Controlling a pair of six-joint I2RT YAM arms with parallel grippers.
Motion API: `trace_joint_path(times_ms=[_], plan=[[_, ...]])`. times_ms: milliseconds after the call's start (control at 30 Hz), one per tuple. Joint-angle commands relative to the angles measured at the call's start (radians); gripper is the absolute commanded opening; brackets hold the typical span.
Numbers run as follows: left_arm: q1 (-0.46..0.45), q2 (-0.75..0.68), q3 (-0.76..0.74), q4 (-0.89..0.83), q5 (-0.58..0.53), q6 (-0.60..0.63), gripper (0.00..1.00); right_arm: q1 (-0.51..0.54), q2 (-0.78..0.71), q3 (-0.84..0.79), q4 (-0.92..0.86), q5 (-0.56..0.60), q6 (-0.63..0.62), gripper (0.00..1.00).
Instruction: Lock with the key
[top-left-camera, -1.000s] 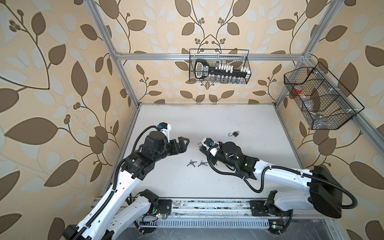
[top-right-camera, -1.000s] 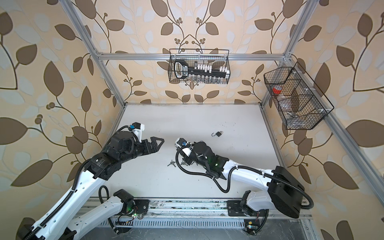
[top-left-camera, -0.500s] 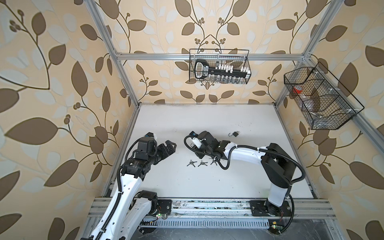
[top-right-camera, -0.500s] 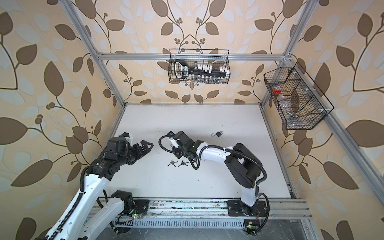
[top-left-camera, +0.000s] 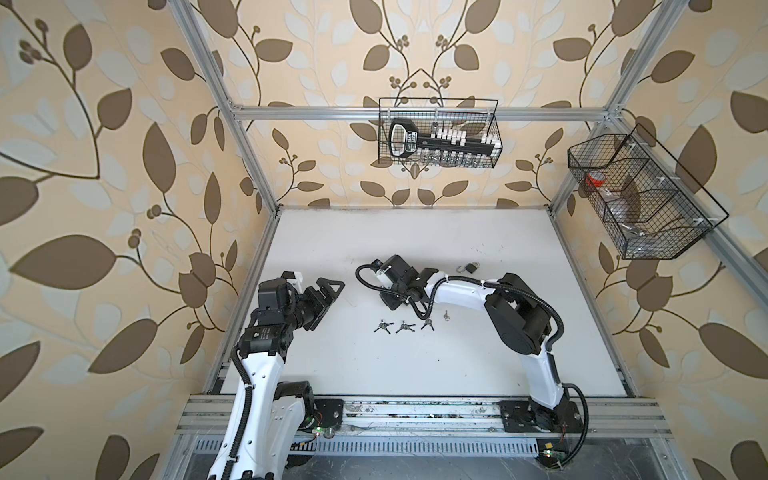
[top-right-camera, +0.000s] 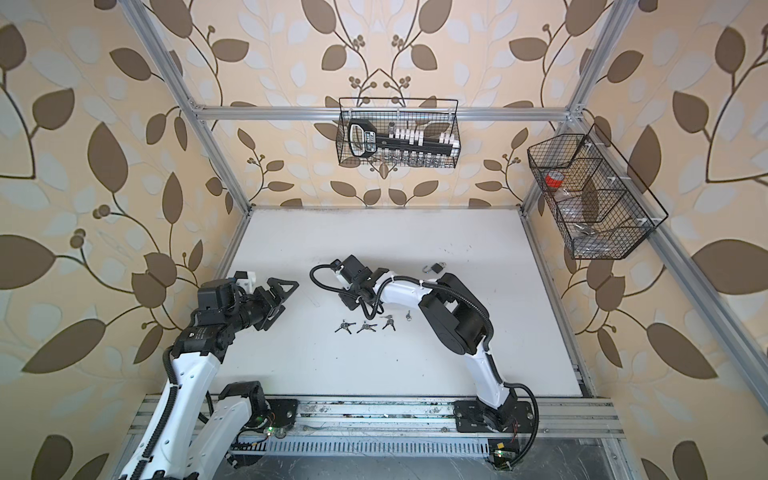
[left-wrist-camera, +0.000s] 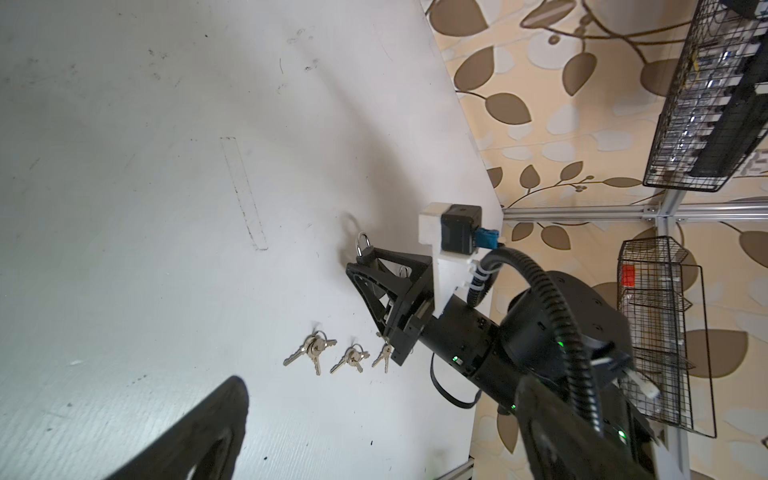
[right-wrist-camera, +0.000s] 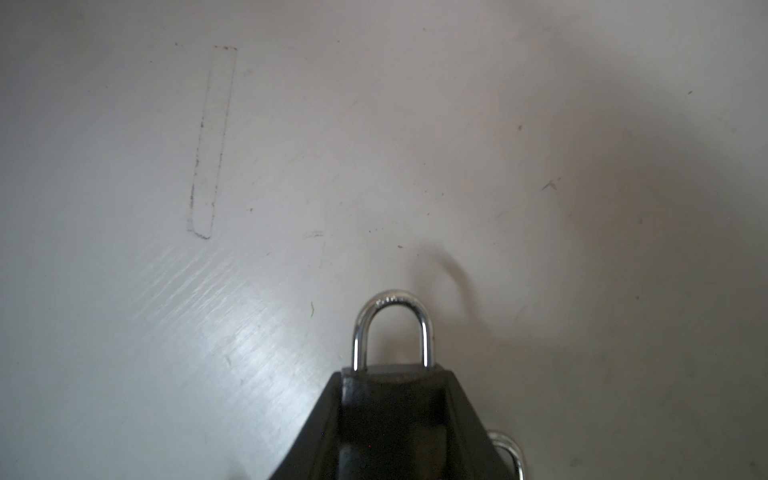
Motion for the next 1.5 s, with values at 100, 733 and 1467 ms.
trace_joint_path(times_ms=[100,733,1467], plan=[[0.017,-0.042,0.015,0.02,0.079,0.005,0.99,0.003,0.054,0.063,-0.043,0.011,0.004,0.04],[0.017,-0.042,0.044,0.002,0.085,0.023,0.99,0.003,0.031,-0.009,-0.06,0.005,-0.002,0.21],[0.016,-0.043,0.07,-0.029,0.079,0.047,0.99,0.003,0.008,-0.024,-0.054,-0.021,-0.003,0.45]])
